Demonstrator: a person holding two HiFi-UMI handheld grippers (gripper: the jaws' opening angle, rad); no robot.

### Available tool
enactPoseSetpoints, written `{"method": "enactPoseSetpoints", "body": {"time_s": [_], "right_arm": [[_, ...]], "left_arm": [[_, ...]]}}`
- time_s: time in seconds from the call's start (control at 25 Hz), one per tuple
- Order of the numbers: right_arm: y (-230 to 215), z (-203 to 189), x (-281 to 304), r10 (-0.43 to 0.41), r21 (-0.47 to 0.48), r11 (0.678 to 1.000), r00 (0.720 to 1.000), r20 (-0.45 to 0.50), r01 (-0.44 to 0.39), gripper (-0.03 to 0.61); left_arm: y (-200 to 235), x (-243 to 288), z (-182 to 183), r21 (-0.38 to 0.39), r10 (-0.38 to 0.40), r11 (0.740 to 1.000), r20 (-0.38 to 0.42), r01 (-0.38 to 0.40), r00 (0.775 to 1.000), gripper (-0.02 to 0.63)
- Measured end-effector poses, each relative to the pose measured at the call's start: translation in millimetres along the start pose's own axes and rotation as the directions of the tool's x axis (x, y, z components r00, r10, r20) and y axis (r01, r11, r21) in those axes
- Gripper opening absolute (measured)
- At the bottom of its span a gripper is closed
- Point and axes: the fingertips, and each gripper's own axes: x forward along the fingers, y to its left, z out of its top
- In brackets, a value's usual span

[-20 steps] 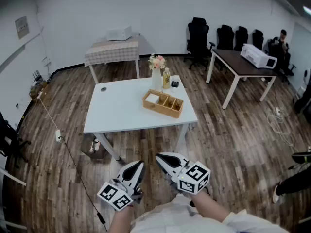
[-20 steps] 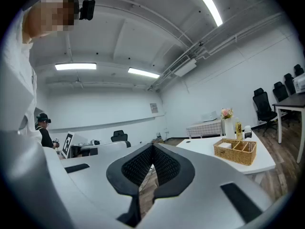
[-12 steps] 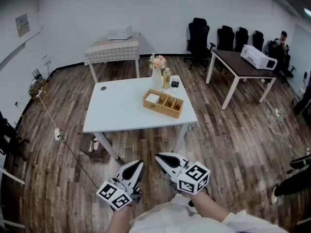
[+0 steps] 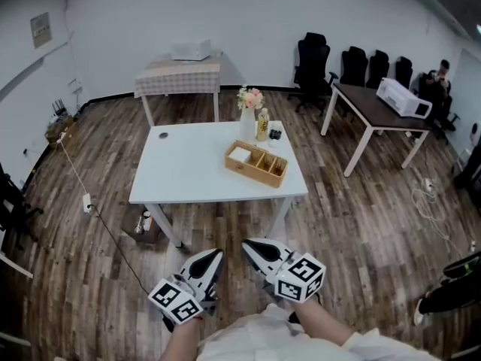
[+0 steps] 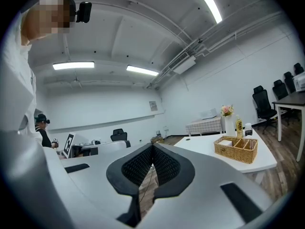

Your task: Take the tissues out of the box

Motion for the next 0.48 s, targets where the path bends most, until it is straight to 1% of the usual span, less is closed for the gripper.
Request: {"method": "enactPoseSetpoints", "body": {"time_s": [0.12, 0.32, 0.48], "right_arm": [[3.0, 1.1, 6.9, 0.016, 0.006, 1.0, 1.0, 0.005, -0.016, 0.032], [9.2, -4.6, 21.5, 0.058, 0.005, 0.998, 0.998, -0.016, -0.057, 0.035], [8.1, -10.2, 31.1, 0.076, 0.022, 0.997, 0.996, -0.043, -0.076, 0.037]], "left_arm": [[3.4, -0.8, 0.5, -0.008, -0.006, 1.0, -0.005, 0.006, 1.0, 0.0], [10.6, -0.2, -0.7, 0.005, -0.002, 1.0, -0.022, 0.002, 1.0, 0.002], [21.1, -1.8, 0.5, -0.016, -0.003, 1.0, -0.019, 0.003, 1.0, 0.002]]}}
